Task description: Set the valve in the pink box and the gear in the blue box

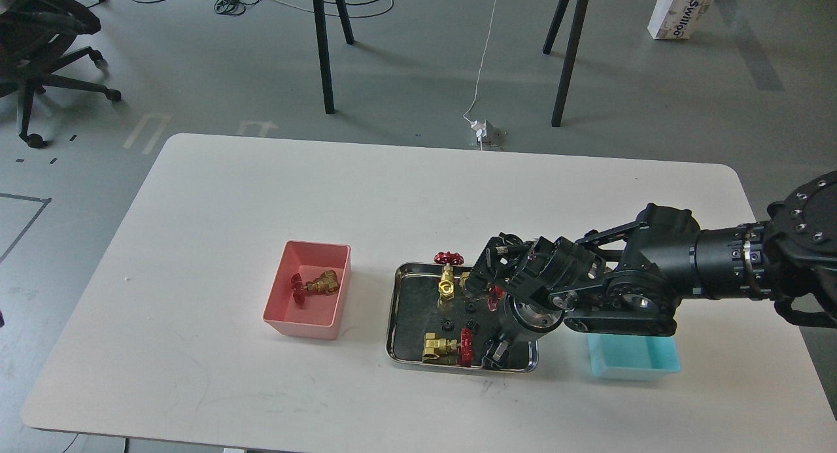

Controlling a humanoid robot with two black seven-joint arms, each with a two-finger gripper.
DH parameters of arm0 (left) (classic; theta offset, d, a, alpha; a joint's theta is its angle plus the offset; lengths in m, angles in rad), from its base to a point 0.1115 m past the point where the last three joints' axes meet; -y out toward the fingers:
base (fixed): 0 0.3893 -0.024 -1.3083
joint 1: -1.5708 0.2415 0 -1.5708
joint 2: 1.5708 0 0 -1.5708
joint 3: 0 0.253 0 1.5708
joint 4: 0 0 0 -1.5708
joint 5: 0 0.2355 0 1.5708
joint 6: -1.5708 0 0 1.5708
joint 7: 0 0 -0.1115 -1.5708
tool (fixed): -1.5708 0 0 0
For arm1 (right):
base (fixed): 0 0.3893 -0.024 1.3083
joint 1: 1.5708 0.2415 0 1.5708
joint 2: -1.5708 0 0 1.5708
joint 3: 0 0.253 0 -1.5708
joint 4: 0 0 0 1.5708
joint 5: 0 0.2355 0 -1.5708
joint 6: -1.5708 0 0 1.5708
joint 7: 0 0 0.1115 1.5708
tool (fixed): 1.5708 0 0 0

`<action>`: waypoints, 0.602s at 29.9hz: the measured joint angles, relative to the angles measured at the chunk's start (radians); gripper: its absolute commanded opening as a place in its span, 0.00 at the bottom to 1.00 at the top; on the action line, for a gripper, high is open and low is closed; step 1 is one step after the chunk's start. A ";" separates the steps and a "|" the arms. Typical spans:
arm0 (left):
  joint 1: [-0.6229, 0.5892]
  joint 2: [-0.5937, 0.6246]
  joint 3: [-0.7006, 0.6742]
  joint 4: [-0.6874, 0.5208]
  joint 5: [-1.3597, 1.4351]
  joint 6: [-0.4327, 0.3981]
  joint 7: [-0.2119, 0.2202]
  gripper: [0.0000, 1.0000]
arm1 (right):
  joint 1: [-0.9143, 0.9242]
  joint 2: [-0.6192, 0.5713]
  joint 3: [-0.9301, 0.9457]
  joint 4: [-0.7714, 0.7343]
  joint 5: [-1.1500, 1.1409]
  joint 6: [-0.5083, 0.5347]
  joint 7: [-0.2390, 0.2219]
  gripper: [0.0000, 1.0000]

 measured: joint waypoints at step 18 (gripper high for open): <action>-0.001 -0.006 0.001 0.000 0.005 0.004 0.000 0.98 | 0.176 -0.616 0.087 0.416 0.053 0.000 0.002 0.20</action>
